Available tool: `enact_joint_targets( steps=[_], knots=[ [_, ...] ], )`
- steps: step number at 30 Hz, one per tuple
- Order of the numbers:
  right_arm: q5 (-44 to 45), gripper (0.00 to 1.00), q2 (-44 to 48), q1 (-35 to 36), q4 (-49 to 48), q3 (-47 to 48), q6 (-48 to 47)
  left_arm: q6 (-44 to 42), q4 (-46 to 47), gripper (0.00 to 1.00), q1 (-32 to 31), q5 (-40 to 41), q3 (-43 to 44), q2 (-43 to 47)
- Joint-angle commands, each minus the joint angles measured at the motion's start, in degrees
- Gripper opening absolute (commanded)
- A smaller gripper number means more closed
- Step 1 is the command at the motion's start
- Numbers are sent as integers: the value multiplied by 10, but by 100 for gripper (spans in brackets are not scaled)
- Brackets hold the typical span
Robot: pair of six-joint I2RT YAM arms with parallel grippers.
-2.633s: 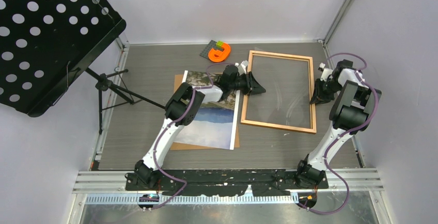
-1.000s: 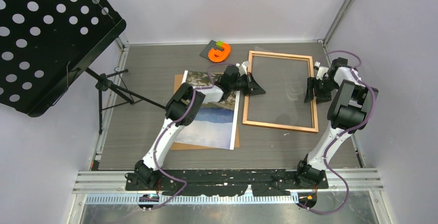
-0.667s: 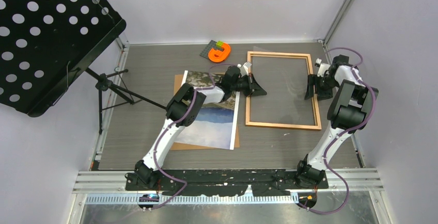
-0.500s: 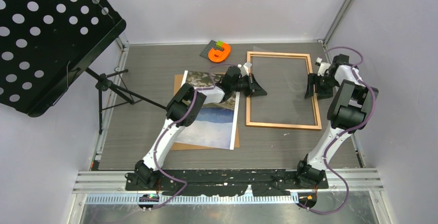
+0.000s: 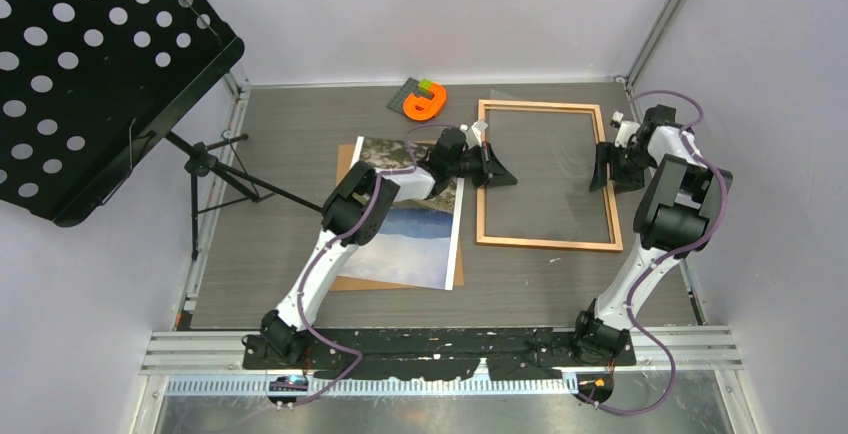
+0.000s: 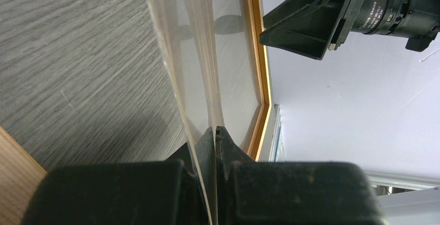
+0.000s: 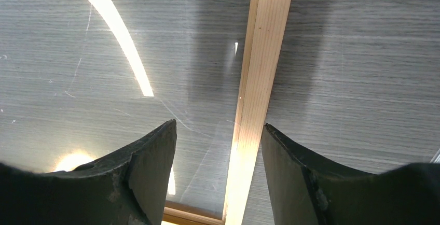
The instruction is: Put the photo into the frame
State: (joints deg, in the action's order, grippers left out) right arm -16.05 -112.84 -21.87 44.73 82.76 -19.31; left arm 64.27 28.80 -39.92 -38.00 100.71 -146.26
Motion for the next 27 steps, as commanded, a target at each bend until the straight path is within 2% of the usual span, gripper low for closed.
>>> enact_joint_targets(
  steps=[1,21,27],
  knots=[
    [-24,67,44,15,-7,21,12,-9,5,0,-21,-4,13,-4],
    [-23,68,65,16,-15,41,24,-8,7,0,-21,-4,12,-4],
    [-30,68,58,38,-21,56,25,-7,8,0,-21,-4,12,-4]
  ],
)
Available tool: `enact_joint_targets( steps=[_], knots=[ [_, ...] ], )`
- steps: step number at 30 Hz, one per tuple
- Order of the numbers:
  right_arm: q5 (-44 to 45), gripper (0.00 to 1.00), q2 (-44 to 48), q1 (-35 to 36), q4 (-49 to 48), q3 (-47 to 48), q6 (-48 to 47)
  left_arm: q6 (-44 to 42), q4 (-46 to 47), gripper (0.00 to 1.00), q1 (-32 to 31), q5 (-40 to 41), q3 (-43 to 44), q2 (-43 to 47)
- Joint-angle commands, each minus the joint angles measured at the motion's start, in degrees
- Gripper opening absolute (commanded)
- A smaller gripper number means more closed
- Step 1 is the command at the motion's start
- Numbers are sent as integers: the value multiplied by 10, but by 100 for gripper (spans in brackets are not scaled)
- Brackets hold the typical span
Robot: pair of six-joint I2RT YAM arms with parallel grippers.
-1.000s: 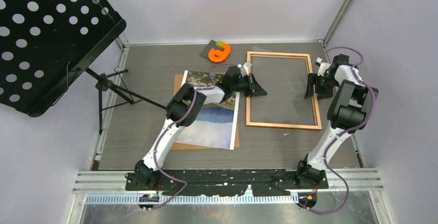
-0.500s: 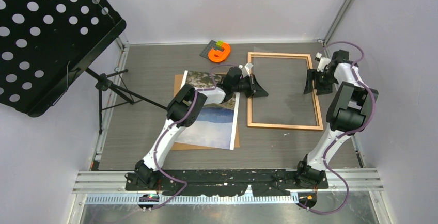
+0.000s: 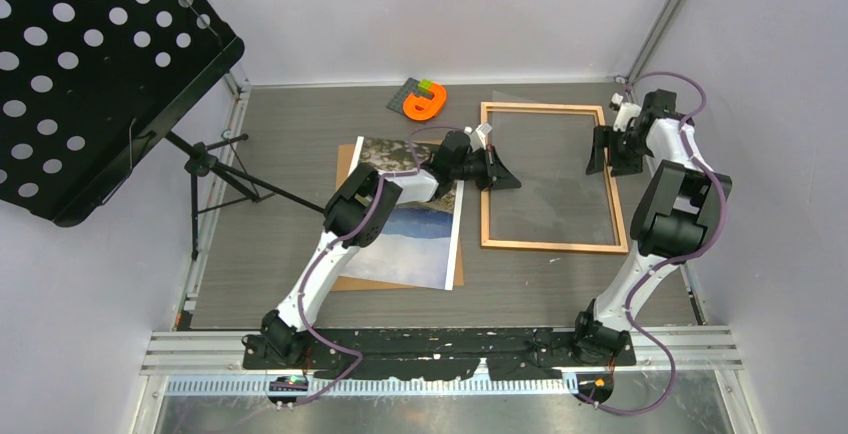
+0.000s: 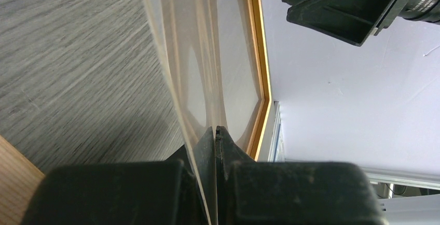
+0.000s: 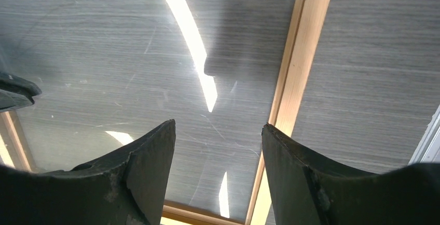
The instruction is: Put the photo into the frame
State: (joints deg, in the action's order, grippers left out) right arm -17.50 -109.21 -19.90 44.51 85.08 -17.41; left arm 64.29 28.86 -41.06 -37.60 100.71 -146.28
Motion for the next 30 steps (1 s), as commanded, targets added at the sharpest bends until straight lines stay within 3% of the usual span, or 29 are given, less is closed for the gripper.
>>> enact_joint_targets(
  steps=[1,21,30],
  knots=[
    [-16,68,20,27,-20,34,6,-7,7,0,-10,-8,12,-4],
    [17,66,-67,154,-41,118,-10,-5,8,0,-10,-8,15,-7],
    [23,66,-94,178,-50,108,-12,-6,8,0,-10,-8,15,-7]
  ],
)
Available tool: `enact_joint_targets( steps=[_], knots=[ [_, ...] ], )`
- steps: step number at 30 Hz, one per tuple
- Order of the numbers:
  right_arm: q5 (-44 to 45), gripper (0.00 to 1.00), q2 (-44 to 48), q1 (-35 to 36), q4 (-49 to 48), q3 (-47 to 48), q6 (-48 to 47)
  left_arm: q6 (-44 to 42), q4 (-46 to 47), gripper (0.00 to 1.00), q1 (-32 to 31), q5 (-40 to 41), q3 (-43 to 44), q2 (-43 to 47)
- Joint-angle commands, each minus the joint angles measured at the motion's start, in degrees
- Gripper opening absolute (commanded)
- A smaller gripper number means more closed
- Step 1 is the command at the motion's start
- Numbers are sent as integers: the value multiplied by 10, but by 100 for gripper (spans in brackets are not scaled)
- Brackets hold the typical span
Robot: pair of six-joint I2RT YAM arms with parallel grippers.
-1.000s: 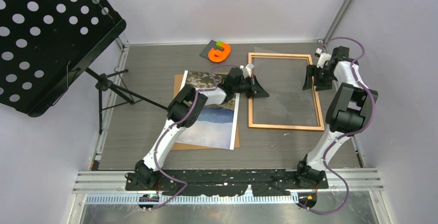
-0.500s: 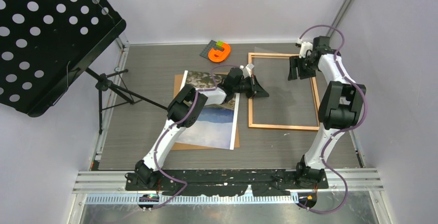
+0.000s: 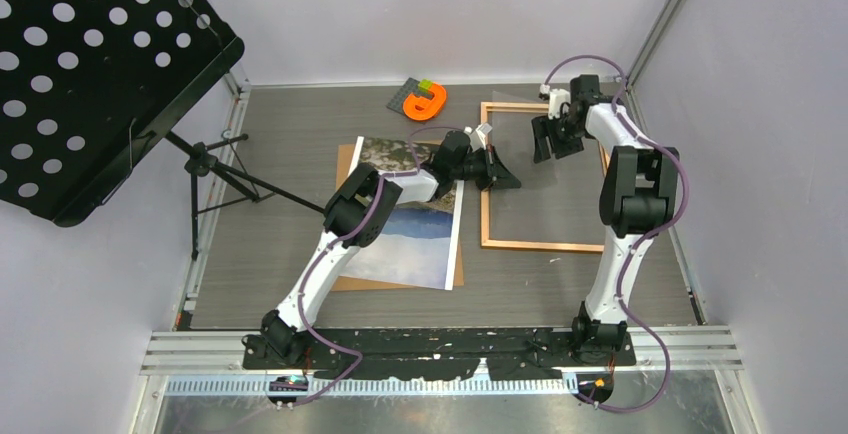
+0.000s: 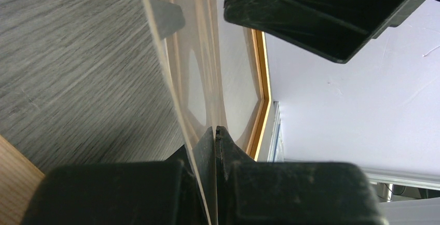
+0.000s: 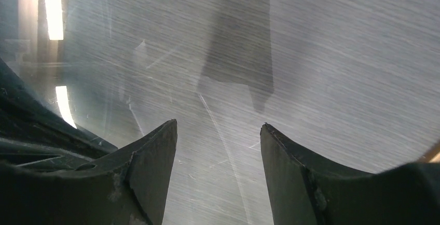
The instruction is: Put the photo into the frame
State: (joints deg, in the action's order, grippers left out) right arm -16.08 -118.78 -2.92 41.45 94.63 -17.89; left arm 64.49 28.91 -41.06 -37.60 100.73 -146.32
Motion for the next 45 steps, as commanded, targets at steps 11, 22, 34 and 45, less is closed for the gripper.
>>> enact_joint_targets(
  steps=[11,22,34,45],
  knots=[
    [21,66,-15,20,-25,-7,-8,-7,8,0,-9,-9,15,-7],
    [29,65,-38,20,-30,-18,-7,-6,10,8,-9,-12,18,-9],
    [38,65,-46,20,-32,-17,-7,-5,11,18,-8,-15,21,-11],
    [45,65,-52,20,-32,-16,-8,-5,7,31,-8,-16,23,-11]
  ],
)
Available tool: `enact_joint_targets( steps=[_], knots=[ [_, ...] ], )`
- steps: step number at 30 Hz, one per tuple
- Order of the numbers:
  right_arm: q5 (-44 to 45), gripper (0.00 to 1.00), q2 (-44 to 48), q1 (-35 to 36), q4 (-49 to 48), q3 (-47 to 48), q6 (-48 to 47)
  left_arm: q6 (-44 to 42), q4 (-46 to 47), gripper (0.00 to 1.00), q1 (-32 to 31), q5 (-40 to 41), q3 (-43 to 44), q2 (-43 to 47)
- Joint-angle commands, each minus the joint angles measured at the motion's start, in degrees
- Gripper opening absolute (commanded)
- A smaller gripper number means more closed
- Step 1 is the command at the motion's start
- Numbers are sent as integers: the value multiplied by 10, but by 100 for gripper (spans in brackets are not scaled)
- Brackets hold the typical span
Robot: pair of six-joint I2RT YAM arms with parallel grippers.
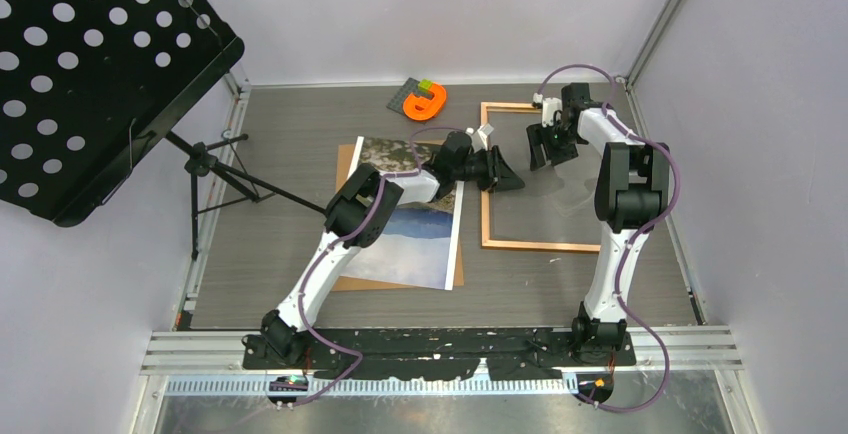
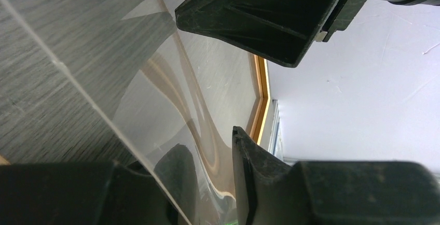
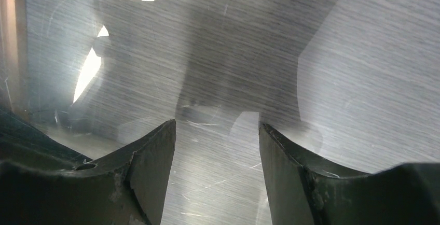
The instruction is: Put the photo into the frame
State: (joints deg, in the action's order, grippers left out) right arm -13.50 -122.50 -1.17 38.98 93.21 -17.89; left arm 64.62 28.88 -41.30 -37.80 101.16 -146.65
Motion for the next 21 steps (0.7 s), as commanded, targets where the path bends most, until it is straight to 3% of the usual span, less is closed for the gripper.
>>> enact_joint_targets(
  steps=[1,10,11,13,21],
  knots=[
    [20,65,-16,3,-7,-1,-8,-6,7,31,-5,-14,18,-7],
    [25,65,-14,3,-7,-2,-9,-10,-5,44,-3,-13,11,0],
    [25,65,-14,3,-7,-2,-10,-10,-6,46,-3,-12,6,3],
    [25,65,-13,3,-7,-2,-10,-10,-6,63,-2,-8,-3,8],
    [25,65,-13,3,-4,0,-12,-18,-26,77,-2,-8,-19,23]
  ],
)
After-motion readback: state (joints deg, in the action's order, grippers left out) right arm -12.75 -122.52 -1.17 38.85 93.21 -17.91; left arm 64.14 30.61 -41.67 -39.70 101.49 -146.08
